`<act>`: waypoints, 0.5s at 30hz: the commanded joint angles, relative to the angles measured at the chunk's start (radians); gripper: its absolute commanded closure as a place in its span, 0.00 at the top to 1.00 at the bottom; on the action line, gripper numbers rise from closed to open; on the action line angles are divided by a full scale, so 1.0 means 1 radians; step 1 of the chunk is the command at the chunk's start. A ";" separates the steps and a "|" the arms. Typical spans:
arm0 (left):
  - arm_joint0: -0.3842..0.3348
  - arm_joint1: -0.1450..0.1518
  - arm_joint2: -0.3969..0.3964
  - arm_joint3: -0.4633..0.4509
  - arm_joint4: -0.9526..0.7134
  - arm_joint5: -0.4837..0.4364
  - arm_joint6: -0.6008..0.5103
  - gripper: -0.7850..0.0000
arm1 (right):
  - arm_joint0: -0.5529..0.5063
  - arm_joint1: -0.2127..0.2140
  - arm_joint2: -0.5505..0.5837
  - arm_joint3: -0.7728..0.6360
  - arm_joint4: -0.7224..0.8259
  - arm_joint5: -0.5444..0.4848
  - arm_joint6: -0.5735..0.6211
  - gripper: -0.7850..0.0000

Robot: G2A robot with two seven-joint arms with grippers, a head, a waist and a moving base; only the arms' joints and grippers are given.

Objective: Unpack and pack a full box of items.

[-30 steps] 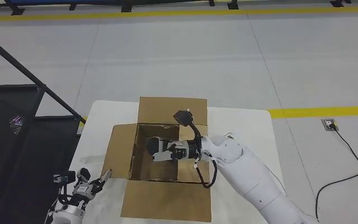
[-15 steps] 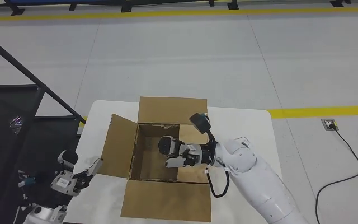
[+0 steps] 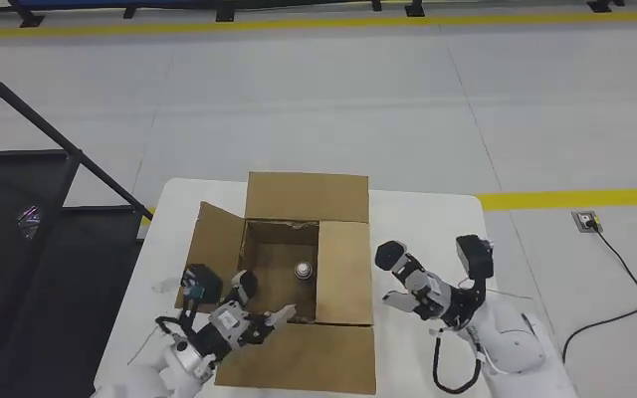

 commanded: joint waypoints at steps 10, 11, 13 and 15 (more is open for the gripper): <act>-0.055 -0.001 0.051 0.054 -0.036 0.016 -0.104 1.00 | -0.003 0.000 0.002 -0.001 0.000 0.001 -0.001 1.00; -0.053 -0.002 0.052 0.057 -0.040 0.019 -0.100 1.00 | -0.003 0.000 0.002 -0.001 0.000 0.001 -0.001 1.00; -0.055 -0.004 0.059 0.077 -0.069 0.037 -0.086 1.00 | -0.003 0.000 0.002 -0.001 0.000 0.001 -0.001 1.00; -0.083 -0.008 0.079 0.112 -0.117 0.065 -0.084 1.00 | -0.003 0.000 0.002 -0.001 0.000 0.001 -0.001 1.00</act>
